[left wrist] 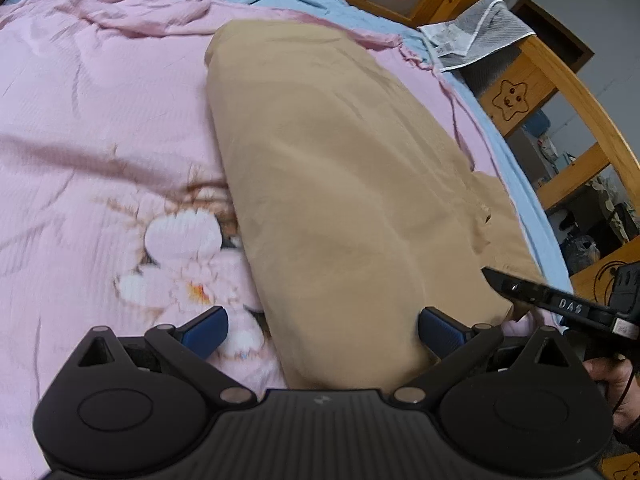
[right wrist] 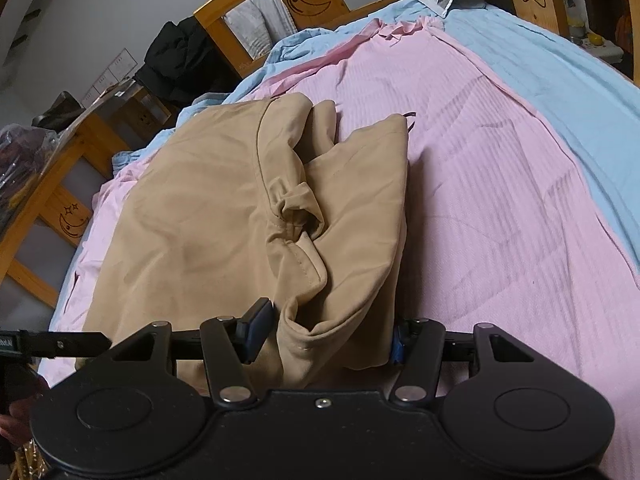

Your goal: Fold large clothes

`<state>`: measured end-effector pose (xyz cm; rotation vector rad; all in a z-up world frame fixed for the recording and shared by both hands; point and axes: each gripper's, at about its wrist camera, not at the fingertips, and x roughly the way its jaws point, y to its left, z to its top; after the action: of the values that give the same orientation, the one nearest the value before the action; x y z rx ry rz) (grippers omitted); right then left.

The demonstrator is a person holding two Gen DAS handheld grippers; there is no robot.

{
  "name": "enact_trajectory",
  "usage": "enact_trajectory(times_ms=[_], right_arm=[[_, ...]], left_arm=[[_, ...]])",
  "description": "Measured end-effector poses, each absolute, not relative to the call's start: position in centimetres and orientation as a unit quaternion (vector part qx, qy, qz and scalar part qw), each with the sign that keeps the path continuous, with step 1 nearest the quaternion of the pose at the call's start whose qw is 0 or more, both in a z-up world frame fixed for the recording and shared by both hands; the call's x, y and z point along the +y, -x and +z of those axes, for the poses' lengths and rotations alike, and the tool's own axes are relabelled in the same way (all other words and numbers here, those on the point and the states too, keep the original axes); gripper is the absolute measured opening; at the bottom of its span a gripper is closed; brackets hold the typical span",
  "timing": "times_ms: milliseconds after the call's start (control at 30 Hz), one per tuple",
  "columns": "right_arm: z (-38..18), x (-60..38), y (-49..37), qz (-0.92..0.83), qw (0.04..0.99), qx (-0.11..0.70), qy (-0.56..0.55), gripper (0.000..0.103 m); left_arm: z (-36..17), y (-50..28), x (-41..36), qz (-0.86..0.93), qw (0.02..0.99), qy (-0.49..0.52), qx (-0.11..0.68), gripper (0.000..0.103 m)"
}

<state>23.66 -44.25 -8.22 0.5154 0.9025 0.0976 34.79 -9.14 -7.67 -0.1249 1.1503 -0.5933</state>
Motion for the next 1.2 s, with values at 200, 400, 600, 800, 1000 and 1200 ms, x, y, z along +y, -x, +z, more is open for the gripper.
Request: enact_trajectory(times_ms=[200,400,600,800,1000,1200], right_arm=[[-8.3,-44.1,-23.7,0.045,0.867,0.432,-0.244,0.058],[-8.2,-44.3,-24.2,0.045,0.862,0.438,-0.25,0.058],[-8.4,-44.5,-25.0,0.045,0.855,0.443,-0.266,0.059],[-7.8,-43.2,-25.7,0.048,0.862,0.453,-0.223,0.035],[-6.0,-41.5,-25.0,0.058,0.885,0.431,-0.167,0.013],[-2.3,-39.3,-24.6,0.081,0.918,0.372,-0.114,0.009]], left_arm=[[-7.5,-38.6,-7.7,-0.253,0.814,0.13,0.507,0.102],[-10.1,-44.6,-6.7,-0.223,0.786,0.236,0.527,0.102],[-11.0,-46.5,-8.2,-0.257,0.766,0.224,0.545,0.092],[-9.7,-46.0,-10.4,-0.233,0.792,0.151,0.544,0.074],[-6.5,-44.8,-11.6,-0.217,0.816,0.112,0.523,0.055],[-2.7,-44.2,-11.5,-0.229,0.844,0.081,0.478,0.045]])
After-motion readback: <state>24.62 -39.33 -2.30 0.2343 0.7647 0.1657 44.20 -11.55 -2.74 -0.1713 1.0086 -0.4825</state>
